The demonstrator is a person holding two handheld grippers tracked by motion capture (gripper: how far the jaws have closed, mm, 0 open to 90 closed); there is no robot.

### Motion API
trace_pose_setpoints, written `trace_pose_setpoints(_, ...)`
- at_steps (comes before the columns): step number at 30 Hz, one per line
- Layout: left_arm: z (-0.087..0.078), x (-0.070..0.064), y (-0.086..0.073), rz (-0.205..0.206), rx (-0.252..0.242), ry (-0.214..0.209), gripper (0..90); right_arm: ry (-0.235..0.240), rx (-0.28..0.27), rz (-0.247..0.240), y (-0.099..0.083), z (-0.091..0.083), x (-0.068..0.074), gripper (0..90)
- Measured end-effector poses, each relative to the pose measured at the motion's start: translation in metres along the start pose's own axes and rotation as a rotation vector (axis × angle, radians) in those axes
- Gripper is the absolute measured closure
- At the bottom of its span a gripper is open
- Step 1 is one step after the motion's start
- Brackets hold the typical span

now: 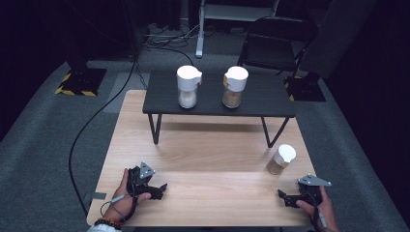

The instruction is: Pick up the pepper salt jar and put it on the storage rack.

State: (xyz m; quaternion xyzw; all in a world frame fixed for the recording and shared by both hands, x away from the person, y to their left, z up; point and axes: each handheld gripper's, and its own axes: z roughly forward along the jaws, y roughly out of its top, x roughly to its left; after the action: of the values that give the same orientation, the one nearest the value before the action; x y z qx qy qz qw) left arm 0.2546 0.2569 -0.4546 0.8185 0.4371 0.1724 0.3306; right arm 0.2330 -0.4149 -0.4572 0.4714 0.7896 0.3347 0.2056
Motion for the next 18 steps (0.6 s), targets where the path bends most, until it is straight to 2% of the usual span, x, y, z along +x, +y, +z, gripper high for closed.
trace_pose_setpoints(18,0.0001,0.0009,0.0003,0.004,0.001,-0.004,0.1,-0.002,0.0,0.0,0.0002,0.0002,0.0002,0.0)
